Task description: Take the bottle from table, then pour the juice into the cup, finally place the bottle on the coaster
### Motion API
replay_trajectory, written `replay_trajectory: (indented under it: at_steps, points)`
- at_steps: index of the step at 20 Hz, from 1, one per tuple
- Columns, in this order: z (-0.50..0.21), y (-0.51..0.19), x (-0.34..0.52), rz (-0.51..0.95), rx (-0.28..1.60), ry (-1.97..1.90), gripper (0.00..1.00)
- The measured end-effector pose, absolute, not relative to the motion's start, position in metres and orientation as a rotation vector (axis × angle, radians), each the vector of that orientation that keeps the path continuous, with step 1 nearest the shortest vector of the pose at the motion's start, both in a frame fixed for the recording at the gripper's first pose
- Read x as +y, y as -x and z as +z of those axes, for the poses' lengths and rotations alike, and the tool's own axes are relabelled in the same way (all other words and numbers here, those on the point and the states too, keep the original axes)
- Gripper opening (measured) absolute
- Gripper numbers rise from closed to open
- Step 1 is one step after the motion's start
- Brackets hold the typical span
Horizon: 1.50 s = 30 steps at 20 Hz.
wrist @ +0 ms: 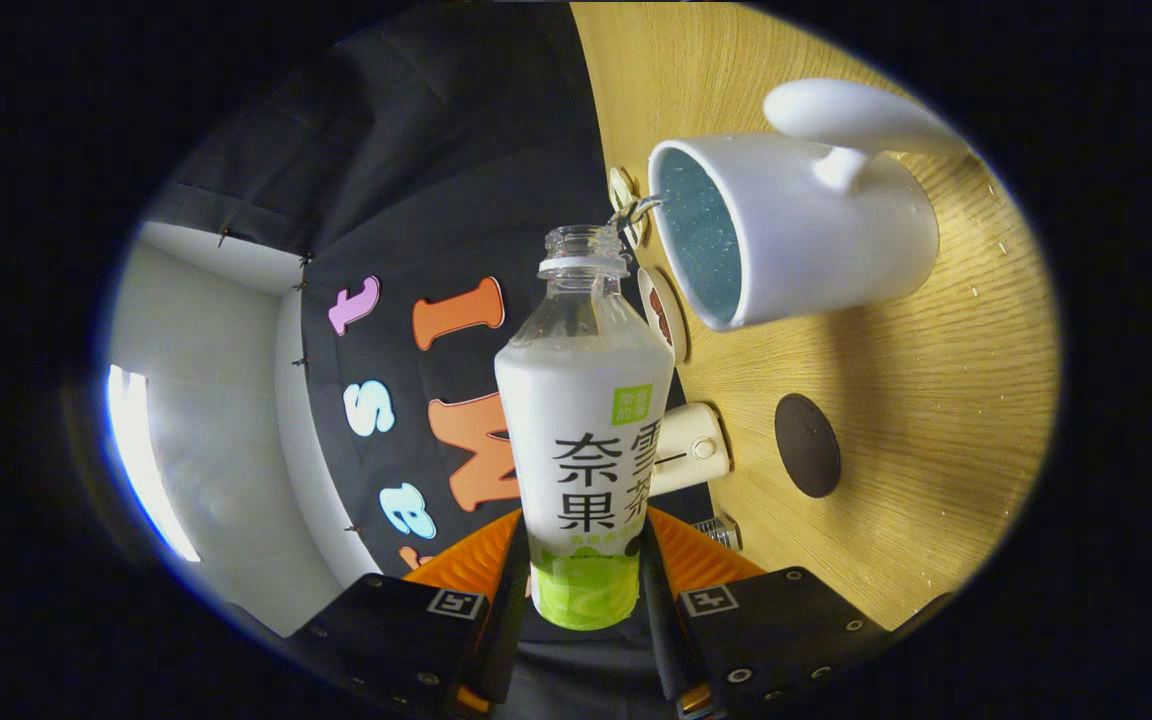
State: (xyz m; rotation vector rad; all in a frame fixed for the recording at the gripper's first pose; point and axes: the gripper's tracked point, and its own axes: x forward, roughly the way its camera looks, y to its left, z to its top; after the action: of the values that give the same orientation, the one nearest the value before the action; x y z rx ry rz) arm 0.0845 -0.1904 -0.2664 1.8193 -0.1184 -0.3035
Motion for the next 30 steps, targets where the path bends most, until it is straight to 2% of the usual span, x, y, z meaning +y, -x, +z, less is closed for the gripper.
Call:
replay_trajectory:
  at_steps: [30]
  points:
    - [-0.245,-0.091,-0.200,-0.276,-0.240,-1.991,0.57]
